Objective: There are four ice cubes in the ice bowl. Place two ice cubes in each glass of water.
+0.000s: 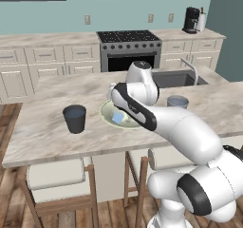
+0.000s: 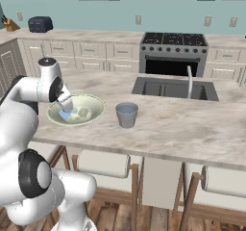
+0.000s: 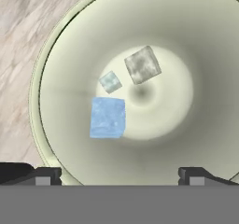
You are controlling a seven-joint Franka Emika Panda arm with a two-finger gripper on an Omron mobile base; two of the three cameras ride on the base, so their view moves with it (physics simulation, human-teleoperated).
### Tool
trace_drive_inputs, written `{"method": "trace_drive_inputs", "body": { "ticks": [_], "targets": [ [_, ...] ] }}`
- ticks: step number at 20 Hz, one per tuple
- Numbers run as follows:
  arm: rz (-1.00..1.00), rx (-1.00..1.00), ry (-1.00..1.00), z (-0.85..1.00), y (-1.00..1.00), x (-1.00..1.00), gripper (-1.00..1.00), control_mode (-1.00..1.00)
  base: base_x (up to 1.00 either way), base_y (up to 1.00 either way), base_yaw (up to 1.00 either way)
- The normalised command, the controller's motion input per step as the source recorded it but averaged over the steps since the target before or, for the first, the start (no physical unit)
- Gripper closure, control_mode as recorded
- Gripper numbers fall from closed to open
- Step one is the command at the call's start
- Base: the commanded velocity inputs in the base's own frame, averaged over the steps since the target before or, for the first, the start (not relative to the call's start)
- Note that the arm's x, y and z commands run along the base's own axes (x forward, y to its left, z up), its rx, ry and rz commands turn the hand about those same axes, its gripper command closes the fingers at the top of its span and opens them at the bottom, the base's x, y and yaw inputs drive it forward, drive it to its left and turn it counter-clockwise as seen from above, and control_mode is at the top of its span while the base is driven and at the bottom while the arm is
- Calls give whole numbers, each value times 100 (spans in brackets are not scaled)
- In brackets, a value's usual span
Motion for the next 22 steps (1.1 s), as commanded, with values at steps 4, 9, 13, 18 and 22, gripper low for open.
{"method": "trace_drive_inputs", "body": {
  "ticks": [4, 9, 13, 18, 22],
  "targets": [
    [0, 12, -1, -14, 0, 0, -100, -100, 0, 0, 0],
    [0, 9, -4, 0, 0, 1, -100, -100, 0, 0, 0],
    [0, 5, -1, 0, 0, 6, -100, -100, 0, 0, 0],
    [0, 2, 0, 0, -8, 0, -100, -100, 0, 0, 0],
    [0, 0, 0, 0, -3, 0, -100, -100, 0, 0, 0]
  ]
}}
